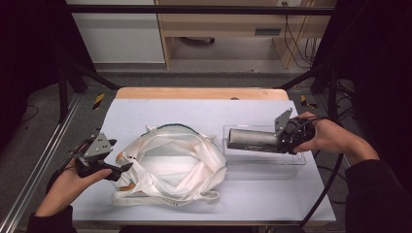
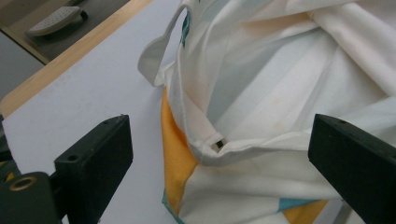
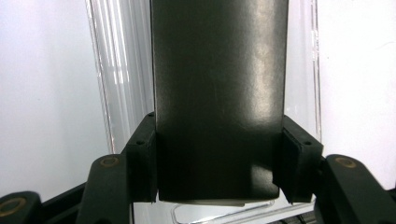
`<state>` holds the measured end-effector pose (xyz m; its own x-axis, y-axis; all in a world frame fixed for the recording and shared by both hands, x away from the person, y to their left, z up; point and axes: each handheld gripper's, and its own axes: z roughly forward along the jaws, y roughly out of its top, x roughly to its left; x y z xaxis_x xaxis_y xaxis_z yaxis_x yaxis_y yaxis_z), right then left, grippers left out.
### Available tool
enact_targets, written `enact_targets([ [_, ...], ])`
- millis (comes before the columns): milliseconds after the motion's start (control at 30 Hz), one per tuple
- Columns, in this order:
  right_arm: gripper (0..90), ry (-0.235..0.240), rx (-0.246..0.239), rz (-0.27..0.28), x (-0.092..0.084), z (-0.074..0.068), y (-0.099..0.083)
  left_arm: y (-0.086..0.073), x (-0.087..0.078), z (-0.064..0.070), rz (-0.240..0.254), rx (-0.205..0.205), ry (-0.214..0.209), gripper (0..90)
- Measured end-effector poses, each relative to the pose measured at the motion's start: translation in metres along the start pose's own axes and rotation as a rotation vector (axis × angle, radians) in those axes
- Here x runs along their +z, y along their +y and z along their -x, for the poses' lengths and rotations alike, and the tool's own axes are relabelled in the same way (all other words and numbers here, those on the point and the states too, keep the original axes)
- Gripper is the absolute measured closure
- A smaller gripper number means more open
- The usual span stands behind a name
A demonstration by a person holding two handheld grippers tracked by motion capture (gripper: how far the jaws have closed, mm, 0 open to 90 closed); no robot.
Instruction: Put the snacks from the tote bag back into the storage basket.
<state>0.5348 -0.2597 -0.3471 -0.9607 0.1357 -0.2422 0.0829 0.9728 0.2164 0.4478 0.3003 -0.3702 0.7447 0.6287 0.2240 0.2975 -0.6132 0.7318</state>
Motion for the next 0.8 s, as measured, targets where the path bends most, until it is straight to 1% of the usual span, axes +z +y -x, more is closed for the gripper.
enact_targets([
  [33,43.1,0.001,0.003,0.0,0.001,0.0,0.0,0.001,0.0,0.001,0.008,-0.002,-0.003,6.6],
  [133,43.2,0.007,-0.004,-0.01,0.003,0.002,0.002,0.002,-0.001,0.002,0.005,0.006,-0.003,6.6],
  [167,43.1,0.009,-0.013,-0.011,0.004,0.002,0.002,0.002,0.0,0.002,0.004,0.008,-0.004,6.6],
  [200,43.1,0.012,-0.007,-0.015,0.005,0.002,0.003,0.002,0.0,0.003,-0.001,0.008,-0.005,6.6],
  [233,43.2,0.013,-0.011,-0.018,0.005,0.002,0.003,0.002,0.001,0.002,-0.007,0.013,-0.002,6.6],
  [333,43.1,0.019,-0.013,-0.022,0.007,0.003,0.003,0.001,0.003,0.002,-0.01,0.005,-0.004,6.6],
  [400,43.2,0.02,-0.012,-0.024,0.008,0.003,0.003,0.0,0.003,0.001,-0.015,0.01,-0.002,6.6],
  [467,43.1,0.023,-0.014,-0.025,0.008,0.003,0.004,-0.001,0.003,0.001,-0.017,0.002,-0.001,6.6],
  [600,43.2,0.023,-0.015,-0.03,0.009,0.003,0.004,-0.001,0.005,0.003,-0.018,0.002,-0.006,6.6],
  [633,43.1,0.028,-0.023,-0.036,0.01,0.003,0.004,-0.001,0.005,0.003,-0.019,0.003,-0.007,6.6],
  [767,43.2,0.032,-0.022,-0.04,0.011,0.002,0.003,-0.001,0.006,0.003,-0.025,0.012,-0.008,6.6],
  [800,43.2,0.033,-0.031,-0.039,0.011,0.003,0.003,-0.001,0.007,0.004,-0.026,0.01,-0.013,6.6],
])
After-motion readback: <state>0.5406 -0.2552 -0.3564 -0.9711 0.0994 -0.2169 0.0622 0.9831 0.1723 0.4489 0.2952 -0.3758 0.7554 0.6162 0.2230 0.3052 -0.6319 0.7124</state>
